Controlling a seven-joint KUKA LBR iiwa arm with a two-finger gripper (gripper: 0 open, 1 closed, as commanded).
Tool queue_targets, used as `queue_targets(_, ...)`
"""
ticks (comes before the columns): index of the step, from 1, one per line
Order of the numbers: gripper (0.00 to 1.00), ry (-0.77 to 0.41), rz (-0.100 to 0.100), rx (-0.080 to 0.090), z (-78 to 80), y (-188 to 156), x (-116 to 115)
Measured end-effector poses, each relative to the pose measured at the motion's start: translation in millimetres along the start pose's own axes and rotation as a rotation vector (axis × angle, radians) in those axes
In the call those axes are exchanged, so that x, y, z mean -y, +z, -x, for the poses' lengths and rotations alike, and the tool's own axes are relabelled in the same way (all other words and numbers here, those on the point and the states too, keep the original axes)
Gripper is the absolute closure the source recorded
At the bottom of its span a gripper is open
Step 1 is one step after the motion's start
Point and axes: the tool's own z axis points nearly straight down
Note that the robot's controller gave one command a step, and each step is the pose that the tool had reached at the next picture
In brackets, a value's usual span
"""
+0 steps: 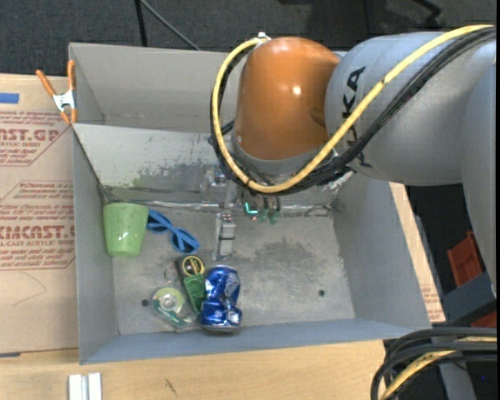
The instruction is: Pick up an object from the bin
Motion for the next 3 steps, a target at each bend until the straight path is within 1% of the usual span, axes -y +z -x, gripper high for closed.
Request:
queue_targets(1,0.00,0.021,-0.001,0.000,11.5,159.4,40.0)
queue_targets(2,1.00,0.020,0.001,0.007,13.3,154.7,39.0)
queue_targets(3,0.00,0.021,0.001,0.007,13.3,154.7,39.1)
